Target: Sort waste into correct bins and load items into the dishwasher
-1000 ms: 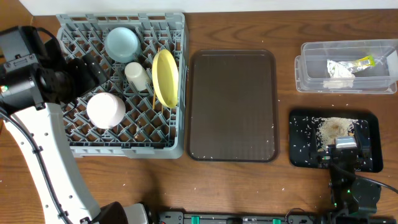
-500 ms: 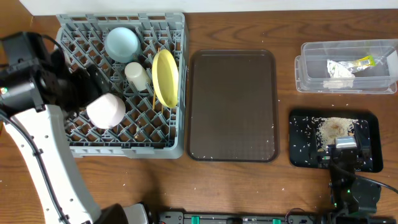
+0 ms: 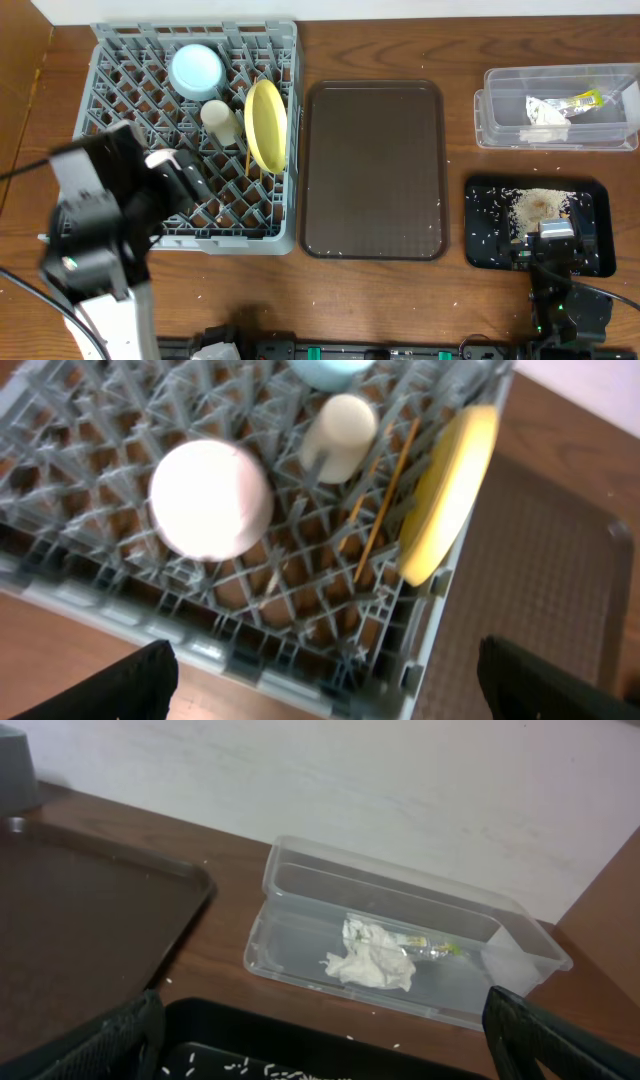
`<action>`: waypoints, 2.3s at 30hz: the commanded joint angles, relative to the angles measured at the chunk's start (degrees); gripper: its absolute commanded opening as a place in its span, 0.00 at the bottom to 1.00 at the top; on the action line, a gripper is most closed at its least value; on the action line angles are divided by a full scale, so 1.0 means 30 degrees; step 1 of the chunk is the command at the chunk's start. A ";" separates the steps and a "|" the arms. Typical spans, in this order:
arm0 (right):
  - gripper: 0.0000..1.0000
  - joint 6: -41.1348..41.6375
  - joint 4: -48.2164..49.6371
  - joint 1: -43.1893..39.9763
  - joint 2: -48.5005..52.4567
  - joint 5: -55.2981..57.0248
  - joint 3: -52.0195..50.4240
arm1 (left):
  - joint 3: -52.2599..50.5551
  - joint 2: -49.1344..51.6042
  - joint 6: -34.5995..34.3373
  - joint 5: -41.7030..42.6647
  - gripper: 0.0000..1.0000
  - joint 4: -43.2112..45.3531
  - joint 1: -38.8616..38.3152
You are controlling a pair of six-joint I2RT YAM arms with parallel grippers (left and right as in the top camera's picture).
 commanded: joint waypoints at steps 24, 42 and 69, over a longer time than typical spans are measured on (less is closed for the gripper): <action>0.99 -0.0233 -0.0058 -0.0109 -0.0109 0.0175 -0.0066 | -2.1070 -1.3930 -0.0117 0.3526 0.96 1.7274 -0.2463; 0.99 -0.0233 -0.0058 -0.0109 -0.0109 0.0175 -0.0066 | -2.4822 -1.9351 -0.0095 -0.2382 0.96 2.1340 -0.4947; 0.99 -0.0233 -0.0058 -0.0109 -0.0109 0.0175 -0.0066 | -2.4822 -1.9271 0.0408 -0.3497 0.96 1.9008 -0.4947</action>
